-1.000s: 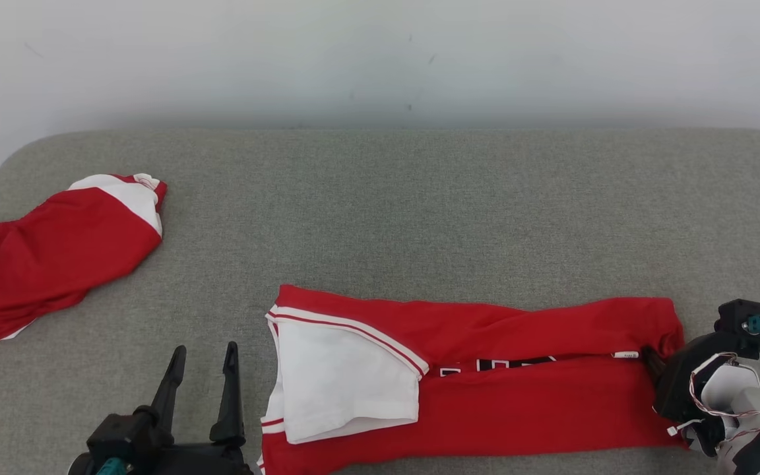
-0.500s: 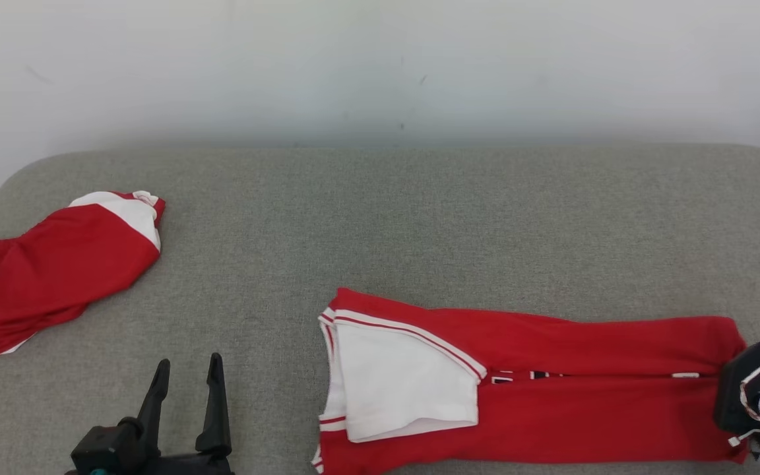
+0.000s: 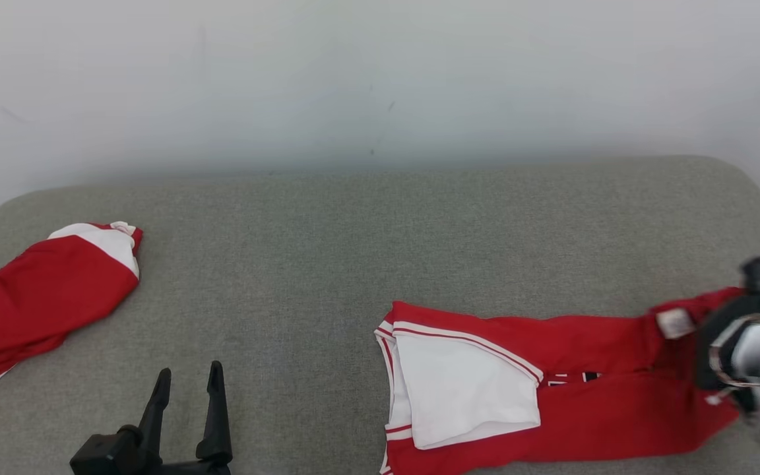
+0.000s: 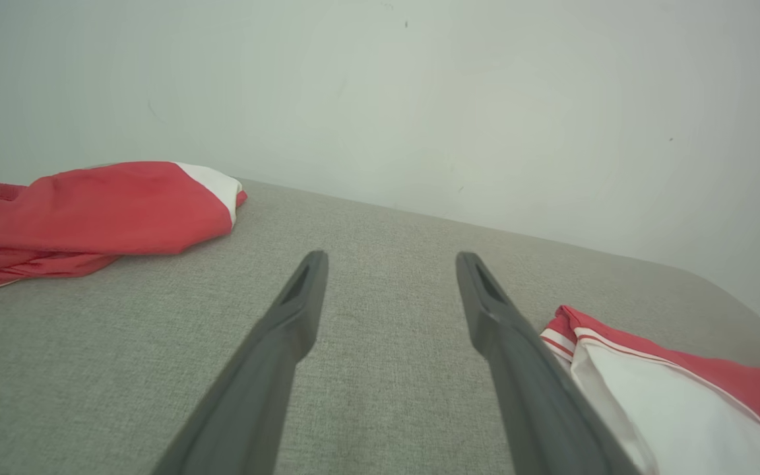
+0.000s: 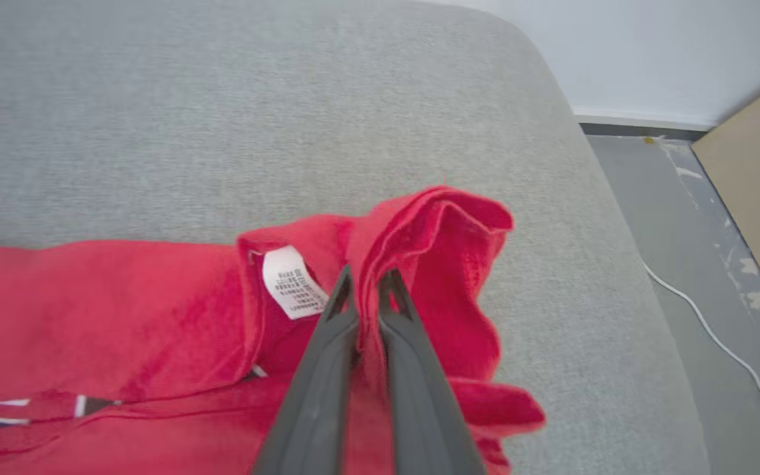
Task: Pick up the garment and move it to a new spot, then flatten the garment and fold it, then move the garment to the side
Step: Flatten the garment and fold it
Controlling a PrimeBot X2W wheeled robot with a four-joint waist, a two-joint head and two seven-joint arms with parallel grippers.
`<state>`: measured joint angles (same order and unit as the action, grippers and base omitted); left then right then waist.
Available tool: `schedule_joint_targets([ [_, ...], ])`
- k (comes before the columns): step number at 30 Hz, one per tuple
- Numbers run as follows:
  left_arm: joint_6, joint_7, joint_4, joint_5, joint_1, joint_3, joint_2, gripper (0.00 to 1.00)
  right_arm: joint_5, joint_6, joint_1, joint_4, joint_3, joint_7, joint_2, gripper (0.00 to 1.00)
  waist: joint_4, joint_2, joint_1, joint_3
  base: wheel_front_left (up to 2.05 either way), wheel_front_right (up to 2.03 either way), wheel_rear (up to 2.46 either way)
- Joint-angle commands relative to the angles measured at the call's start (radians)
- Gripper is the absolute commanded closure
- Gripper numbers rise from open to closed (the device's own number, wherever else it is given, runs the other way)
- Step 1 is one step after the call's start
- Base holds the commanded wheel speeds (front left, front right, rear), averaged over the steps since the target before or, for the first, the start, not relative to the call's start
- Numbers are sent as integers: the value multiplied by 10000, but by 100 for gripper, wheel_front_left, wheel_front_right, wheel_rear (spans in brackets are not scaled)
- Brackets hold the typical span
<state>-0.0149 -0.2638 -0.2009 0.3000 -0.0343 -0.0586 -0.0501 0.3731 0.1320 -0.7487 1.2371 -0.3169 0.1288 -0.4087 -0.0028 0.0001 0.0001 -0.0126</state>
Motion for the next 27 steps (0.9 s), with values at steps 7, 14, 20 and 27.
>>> schedule_joint_targets([
  [7, -110, -6, -123, 74, 210, 29, -8, 0, 201, -29, 706, -2389, -1650, 941, 1622, 100, 62, -1, -1, -274, 0, 0, 0],
  [14, -163, -6, -215, 100, 206, -86, -6, 0, 852, -30, 1630, -4663, -2953, 2422, 2252, 100, 401, -1, -1, -360, 0, 0, 0],
  [20, -192, -6, -279, 107, 213, -225, -6, 0, 861, -30, 1597, -4781, -3041, 3118, 2878, 100, 705, -1, -1, -347, 0, 0, 0],
  [27, -202, -6, -400, 134, 41, -554, -9, 0, 375, -30, 969, -3711, -2447, 2892, 3423, 100, 1161, -1, -1, -296, 0, 0, 0],
])
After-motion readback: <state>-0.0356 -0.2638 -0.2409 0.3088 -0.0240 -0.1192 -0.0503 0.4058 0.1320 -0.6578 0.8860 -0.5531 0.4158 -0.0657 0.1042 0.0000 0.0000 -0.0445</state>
